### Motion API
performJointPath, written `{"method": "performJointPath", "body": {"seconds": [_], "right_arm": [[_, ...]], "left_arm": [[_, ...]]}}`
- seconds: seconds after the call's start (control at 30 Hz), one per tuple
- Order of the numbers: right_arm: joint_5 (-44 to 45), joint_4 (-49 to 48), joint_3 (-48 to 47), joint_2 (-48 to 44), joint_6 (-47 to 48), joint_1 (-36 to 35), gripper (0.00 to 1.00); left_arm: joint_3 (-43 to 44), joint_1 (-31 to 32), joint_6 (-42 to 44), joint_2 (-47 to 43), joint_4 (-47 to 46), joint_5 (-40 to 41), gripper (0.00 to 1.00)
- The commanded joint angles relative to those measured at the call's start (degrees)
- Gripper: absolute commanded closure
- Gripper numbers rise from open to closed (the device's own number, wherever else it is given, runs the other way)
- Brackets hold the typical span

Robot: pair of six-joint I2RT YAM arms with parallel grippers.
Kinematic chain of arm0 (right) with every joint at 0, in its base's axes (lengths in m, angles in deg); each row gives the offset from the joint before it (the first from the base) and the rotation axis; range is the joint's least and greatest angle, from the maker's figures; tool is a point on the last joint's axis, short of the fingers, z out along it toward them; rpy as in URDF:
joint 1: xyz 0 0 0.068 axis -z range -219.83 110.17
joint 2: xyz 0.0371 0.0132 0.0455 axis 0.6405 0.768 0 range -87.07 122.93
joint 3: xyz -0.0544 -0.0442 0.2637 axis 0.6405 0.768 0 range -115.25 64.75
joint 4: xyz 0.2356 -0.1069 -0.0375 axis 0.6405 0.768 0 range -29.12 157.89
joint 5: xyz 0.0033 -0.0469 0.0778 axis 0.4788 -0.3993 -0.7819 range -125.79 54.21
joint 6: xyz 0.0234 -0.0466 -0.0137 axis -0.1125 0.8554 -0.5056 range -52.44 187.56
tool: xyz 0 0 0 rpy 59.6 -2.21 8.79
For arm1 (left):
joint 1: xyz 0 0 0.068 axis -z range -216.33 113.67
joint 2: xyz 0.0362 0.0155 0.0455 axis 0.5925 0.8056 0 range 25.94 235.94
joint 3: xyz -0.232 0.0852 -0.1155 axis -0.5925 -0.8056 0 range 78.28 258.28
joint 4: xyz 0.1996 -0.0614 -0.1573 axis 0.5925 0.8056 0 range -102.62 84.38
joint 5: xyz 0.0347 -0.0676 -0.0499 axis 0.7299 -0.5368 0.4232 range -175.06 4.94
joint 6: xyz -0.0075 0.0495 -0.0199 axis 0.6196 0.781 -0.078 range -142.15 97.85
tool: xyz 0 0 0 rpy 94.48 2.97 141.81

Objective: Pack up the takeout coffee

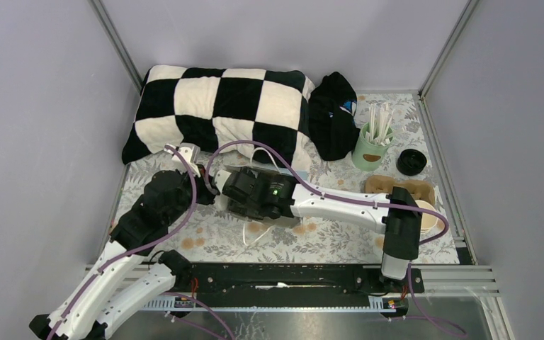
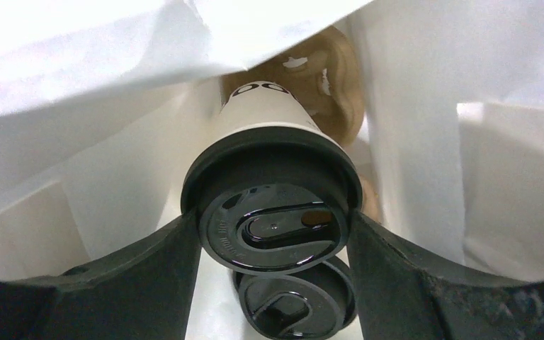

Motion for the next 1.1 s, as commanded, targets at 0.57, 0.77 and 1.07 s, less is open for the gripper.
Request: {"method": "performJointPath", "body": {"seconds": [0.57, 0.77, 1.07], "right_arm": [[-0.4, -17.4, 3.9, 6.8, 4.7, -0.2, 0.60], [-4.2, -17.5, 4.1, 7.1, 7.4, 0.0, 0.58], [-21.9, -3.6, -2.6, 4.7, 6.4, -0.1, 0.58]], "left_arm": [[3.0, 1.6, -5.9, 4.0, -1.5, -17.2, 1.00], [4.2, 1.6, -5.8, 4.4, -0.5, -17.4, 1.00], [14.0, 1.6, -6.2, 10.5, 9.0, -18.6, 1.00]]}}
